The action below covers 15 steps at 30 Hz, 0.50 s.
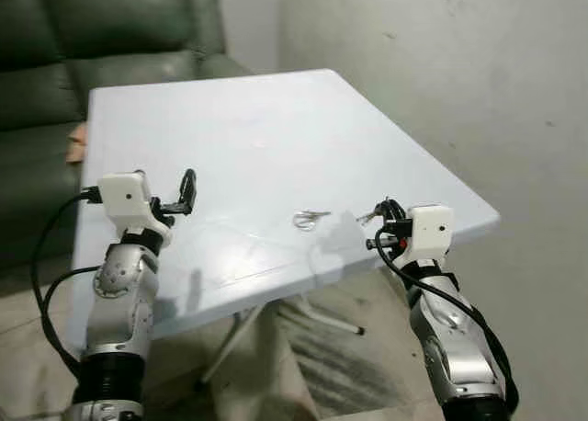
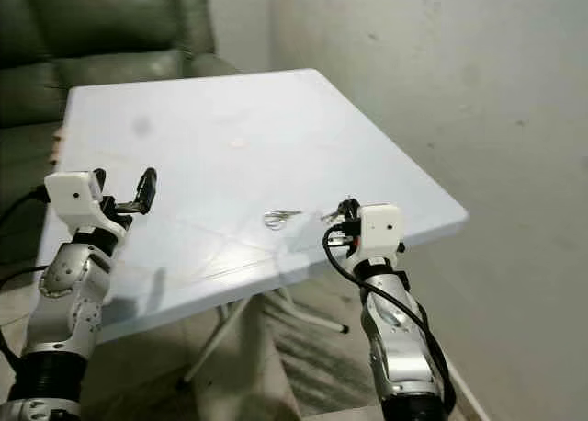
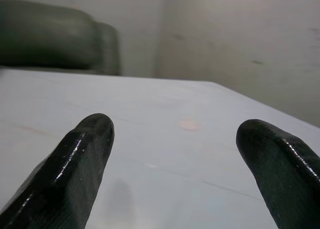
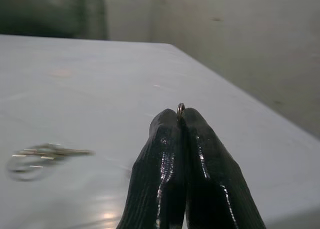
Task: Hang keys on a hook
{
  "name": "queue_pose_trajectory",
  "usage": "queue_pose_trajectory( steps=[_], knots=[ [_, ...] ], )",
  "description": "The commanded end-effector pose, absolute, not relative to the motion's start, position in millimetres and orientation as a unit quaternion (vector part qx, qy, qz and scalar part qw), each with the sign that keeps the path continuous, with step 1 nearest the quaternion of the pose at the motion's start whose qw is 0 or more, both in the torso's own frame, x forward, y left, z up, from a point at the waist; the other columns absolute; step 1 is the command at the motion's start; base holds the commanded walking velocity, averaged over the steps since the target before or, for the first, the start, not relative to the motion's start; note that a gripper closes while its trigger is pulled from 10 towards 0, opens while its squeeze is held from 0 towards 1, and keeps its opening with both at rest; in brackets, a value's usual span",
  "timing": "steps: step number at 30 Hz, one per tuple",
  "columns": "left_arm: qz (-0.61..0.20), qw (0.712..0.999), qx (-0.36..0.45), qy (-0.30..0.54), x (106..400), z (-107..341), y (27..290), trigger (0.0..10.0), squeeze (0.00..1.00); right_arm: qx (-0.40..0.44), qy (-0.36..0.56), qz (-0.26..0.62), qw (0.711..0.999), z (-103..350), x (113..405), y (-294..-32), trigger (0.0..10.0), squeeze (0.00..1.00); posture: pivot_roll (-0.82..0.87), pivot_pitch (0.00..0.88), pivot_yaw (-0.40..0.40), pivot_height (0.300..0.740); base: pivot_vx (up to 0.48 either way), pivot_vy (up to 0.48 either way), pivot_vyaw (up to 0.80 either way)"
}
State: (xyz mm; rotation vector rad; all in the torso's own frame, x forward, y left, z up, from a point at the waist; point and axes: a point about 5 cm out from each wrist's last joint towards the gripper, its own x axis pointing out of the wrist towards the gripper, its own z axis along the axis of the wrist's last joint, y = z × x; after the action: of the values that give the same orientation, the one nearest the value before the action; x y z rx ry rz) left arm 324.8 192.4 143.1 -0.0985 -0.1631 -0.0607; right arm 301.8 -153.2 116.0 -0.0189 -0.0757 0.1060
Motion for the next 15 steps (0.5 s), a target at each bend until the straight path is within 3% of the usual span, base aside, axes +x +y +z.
queue_pose_trajectory(
  steps=[1,15],
  knots=[
    [-0.027,0.995,-0.039,-0.087,326.4,147.2,196.5,10.0,0.0,-0.011,-0.044,0.053,0.998,118.6,302.8,-153.6,10.0,0.0,0.02,0.0,-0.017,0.74,0.0,0.0,-0.76],
    [-0.033,0.995,-0.023,-0.093,325.8,149.3,197.3,10.0,0.0,-0.012,-0.044,0.05,0.998,118.3,302.8,-155.2,10.0,0.0,0.02,0.0,-0.018,0.74,0.0,0.0,-0.76]
  ],
)
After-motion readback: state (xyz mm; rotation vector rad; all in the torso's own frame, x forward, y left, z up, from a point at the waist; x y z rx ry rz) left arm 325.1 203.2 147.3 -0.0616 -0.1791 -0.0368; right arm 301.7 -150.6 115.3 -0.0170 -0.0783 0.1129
